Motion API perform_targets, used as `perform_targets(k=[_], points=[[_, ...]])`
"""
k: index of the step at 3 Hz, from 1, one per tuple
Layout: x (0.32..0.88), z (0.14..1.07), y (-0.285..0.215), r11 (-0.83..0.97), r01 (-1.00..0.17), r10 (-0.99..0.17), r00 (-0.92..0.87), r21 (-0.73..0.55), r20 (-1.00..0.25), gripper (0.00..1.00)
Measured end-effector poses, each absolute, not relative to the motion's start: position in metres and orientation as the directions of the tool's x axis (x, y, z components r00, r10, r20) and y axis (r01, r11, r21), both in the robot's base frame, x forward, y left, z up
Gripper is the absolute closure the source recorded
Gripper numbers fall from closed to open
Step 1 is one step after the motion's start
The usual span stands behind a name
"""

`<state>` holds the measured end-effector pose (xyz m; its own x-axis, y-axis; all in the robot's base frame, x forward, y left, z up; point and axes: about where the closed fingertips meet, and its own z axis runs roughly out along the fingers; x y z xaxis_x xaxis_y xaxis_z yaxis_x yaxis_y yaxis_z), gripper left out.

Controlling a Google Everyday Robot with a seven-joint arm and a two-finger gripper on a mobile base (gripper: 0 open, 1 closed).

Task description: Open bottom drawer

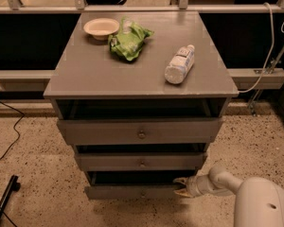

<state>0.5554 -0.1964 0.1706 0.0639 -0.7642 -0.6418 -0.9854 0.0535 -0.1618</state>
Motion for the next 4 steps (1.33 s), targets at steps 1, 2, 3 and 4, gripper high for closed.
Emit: perform_targets(k=[1,2,3,4], points=[[0.555,0.171,-0.196,0.054,-0.985,-0.764,0.064,-0.162,-0.642,0.94],[0.541,0.188,-0.198,0.002,-0.984,-0.727,0.121,-0.179,-0.676,0.91],[0.537,0.192,-0.199,-0.009,-0.983,-0.718,0.134,-0.183,-0.683,0.67],[0.536,0.19,-0.196,-0.011,-0.984,-0.716,0.133,-0.18,-0.686,0.44]])
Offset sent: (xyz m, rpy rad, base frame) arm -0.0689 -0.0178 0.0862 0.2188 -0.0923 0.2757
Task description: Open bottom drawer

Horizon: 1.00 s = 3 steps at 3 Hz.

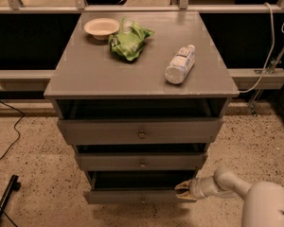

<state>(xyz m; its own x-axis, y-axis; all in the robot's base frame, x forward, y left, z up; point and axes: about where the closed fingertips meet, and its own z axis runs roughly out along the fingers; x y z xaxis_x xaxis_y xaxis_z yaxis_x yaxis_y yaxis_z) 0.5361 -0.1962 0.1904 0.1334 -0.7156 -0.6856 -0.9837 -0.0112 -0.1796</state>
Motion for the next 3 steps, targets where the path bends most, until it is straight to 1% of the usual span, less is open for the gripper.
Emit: perform_targets(k=[1,2,3], points=[[0.5356,0.1899,-0.1953,-0.012,-0.984,-0.715,0.133,-0.179,-0.686,0.21],[0.5356,0.1898,-0.1952,-0.012,-0.984,-0.715,0.133,-0.178,-0.687,0.0],[0.5354,0.1897,-0.1949,-0.012,-0.984,-0.715,0.133,-0.178,-0.687,0.0]])
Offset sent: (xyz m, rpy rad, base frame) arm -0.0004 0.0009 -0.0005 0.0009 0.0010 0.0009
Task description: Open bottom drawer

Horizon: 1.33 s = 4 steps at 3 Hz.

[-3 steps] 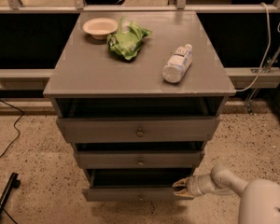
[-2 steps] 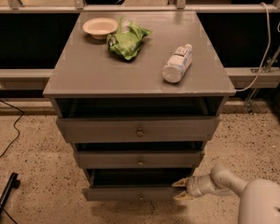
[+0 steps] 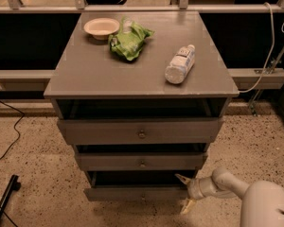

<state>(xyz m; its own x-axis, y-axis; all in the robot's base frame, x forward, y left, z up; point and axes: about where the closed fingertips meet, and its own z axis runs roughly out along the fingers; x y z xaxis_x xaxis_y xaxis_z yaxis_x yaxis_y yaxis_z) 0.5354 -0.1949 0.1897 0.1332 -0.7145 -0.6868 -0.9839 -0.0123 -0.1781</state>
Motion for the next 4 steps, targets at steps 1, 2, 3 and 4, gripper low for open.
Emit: perform_targets(k=[1,2,3,4], points=[[0.536,0.185,-0.193,-0.015,-0.985,-0.724,0.129,-0.171,-0.677,0.0],[0.533,0.18,-0.194,-0.02,-0.987,-0.736,0.121,-0.157,-0.667,0.14],[0.528,0.182,-0.196,-0.032,-0.988,-0.743,0.125,-0.151,-0.658,0.38],[0.52,0.187,-0.197,-0.055,-0.987,-0.734,0.141,-0.148,-0.664,0.61]])
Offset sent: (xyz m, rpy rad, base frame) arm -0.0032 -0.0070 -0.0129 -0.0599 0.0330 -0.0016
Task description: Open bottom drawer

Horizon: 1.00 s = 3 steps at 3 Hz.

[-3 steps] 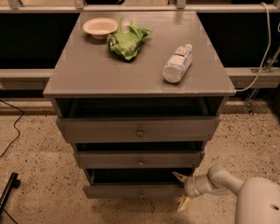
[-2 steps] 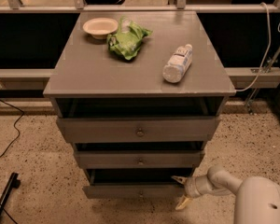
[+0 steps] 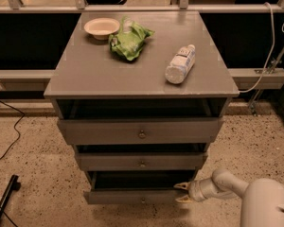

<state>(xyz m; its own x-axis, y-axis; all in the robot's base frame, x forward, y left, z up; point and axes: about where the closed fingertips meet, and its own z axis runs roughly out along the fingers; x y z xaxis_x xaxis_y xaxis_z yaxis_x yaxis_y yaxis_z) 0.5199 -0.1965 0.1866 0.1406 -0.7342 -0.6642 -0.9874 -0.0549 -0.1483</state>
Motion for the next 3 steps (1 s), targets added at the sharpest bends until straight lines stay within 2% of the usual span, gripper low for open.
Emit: perform_targets(k=[1,2,3], points=[[0.5,0.193,-0.194,-0.077,-0.989,-0.694,0.145,-0.127,-0.705,0.9],[0.469,0.193,-0.188,-0.1,-0.992,-0.667,0.123,-0.076,-0.735,0.91],[0.441,0.211,-0.19,-0.141,-0.989,-0.656,0.13,-0.049,-0.743,0.73]])
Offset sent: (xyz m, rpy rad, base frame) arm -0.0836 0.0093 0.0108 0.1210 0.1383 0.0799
